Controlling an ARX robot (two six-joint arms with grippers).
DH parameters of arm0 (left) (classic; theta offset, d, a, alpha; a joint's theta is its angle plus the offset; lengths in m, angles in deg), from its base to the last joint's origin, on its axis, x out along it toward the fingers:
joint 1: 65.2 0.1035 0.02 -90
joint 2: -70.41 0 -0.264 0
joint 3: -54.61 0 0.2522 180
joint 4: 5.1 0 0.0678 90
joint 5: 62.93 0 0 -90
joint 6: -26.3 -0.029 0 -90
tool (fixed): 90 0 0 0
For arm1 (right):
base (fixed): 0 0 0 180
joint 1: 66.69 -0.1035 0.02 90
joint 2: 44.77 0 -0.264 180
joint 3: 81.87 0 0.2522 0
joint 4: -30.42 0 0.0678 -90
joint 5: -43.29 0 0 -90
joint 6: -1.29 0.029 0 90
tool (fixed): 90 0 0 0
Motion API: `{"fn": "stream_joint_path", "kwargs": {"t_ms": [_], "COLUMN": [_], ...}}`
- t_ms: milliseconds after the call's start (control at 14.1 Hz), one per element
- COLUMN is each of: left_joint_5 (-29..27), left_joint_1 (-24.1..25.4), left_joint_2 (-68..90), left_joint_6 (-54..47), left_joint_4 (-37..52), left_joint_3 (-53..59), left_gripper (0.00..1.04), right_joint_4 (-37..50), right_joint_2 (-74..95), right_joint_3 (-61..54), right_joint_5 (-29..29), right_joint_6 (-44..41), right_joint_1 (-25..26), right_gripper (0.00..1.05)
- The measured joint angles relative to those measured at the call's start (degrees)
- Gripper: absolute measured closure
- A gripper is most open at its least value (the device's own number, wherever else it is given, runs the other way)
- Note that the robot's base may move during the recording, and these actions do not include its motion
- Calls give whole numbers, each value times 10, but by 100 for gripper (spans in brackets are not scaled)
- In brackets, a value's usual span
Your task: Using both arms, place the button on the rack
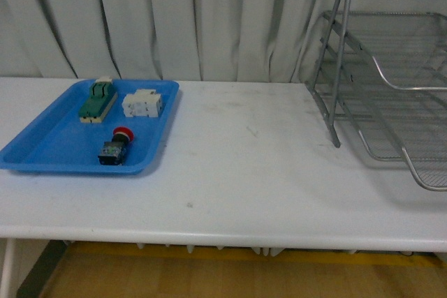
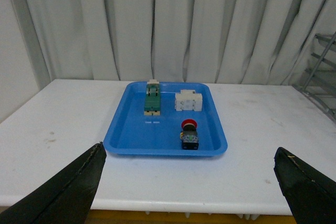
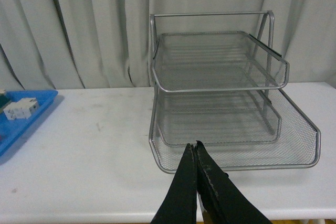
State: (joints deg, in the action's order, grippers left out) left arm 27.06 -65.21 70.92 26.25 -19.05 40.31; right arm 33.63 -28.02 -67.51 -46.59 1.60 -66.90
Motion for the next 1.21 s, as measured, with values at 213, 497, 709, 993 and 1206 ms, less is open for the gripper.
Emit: {"fn": "stream_joint_path", "kwargs": {"t_ms": [213, 497, 709, 993, 1206], "left_joint_5": [0, 0, 0, 0, 0], "left_joint_1": [0, 0, 0, 0, 0], "left_joint_2": [0, 0, 0, 0, 0], "left_joint_6": [0, 0, 0, 0, 0], "left_joint_4": [0, 0, 0, 0, 0], "left_joint_3": [0, 0, 0, 0, 0], "left_gripper": [7, 7, 7, 7, 7], "right_joint_4": [-40, -143, -173, -172, -172], "right_joint_2": [-39, -114, -165, -165, -165], "right_joint_3": [0, 0, 0, 0, 0], "right_joint_5": [0, 0, -1, -1, -1], "right_joint_6": [0, 0, 0, -1, -1], "right_joint_1": [0, 0, 2, 2, 2], "right_gripper": [103, 103, 103, 44, 33]}}
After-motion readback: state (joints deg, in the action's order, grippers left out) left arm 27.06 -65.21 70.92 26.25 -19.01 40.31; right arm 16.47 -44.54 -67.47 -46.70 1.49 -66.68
